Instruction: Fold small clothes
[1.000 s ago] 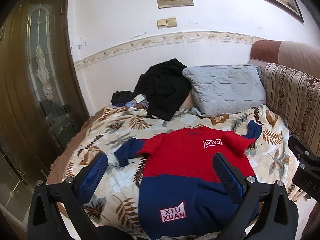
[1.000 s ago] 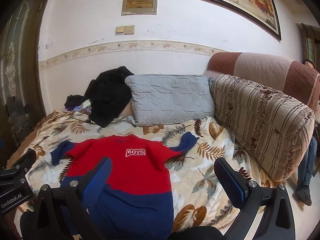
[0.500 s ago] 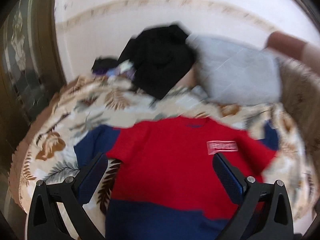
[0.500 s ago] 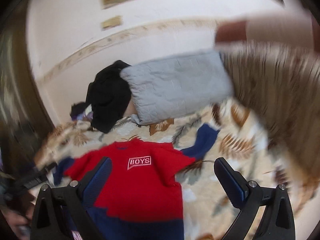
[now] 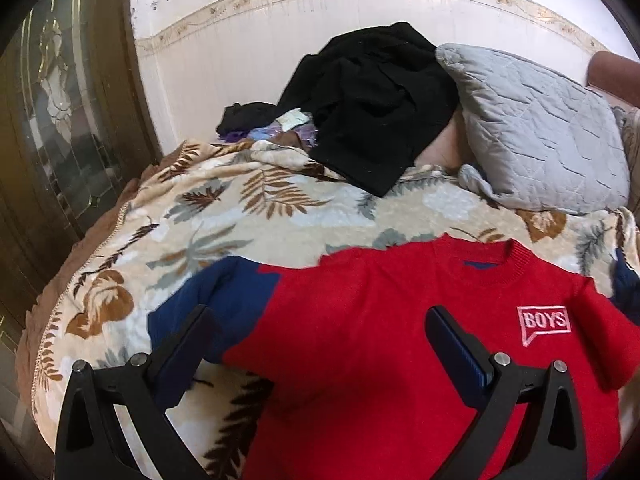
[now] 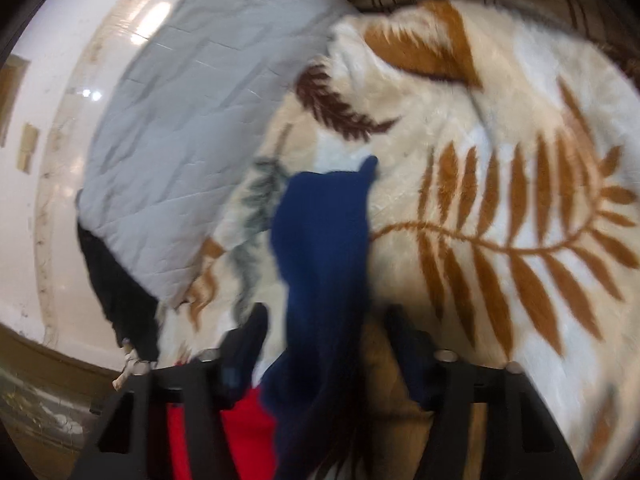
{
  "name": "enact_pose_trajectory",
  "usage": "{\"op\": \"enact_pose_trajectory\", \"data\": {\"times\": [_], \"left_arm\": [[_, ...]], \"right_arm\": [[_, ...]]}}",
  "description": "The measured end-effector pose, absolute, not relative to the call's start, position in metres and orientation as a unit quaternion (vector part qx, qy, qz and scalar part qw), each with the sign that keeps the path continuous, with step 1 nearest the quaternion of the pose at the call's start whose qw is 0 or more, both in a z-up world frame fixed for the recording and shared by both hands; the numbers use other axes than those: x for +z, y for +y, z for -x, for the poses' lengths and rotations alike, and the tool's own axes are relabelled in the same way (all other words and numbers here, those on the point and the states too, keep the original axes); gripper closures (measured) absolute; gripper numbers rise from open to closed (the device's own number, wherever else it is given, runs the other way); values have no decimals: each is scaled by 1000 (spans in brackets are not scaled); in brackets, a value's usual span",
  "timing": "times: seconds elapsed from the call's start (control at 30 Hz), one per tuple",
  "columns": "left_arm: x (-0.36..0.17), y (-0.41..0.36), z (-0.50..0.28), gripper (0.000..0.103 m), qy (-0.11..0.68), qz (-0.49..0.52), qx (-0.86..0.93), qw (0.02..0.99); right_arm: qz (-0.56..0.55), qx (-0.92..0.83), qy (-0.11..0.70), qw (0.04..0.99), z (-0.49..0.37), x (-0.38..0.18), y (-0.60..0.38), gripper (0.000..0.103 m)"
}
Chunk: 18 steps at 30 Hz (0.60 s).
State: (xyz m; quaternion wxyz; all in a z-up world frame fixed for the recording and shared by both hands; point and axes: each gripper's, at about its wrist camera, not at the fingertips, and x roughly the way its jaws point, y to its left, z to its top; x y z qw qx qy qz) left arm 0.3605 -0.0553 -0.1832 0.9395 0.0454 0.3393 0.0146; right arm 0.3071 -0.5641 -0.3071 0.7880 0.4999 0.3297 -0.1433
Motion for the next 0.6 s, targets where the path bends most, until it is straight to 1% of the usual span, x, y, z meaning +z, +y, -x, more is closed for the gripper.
{"op": "enact_pose_trajectory", "data": {"times": [0.03,0.07,0.13,0.17,0.3,0.4,0.5,0.53,0.57,0.6], "left_arm": [[-184,-52,-362,0,339,-46,23,939],[-184,-48,-365,0,339,-45,30,939],[-183,-38,-368,0,340,-37,47,938],[-182,-33,-368,0,340,-32,56,938],[-174,-11,-367,0,331,-10,86,940],[-169,3,-364,0,320,-9,103,942],[-166,20,-361,0,311,-14,127,942],[-165,28,-360,0,309,-14,135,941],[-165,33,-359,0,309,-14,140,941],[-165,45,-361,0,315,-13,150,937]], "right_arm": [[-504,-140,328,787,-309,-309,-564,81],[-500,-143,323,791,-312,-307,-564,85],[-470,-139,310,815,-315,-288,-554,90],[-451,-119,291,835,-315,-269,-541,92],[-407,-43,241,880,-312,-208,-488,92],[-369,10,230,901,-317,-172,-432,92],[-321,53,257,910,-334,-155,-362,92],[-316,62,266,909,-340,-154,-347,92],[-312,77,287,902,-349,-157,-318,89],[-310,85,304,897,-355,-162,-301,89]]}}
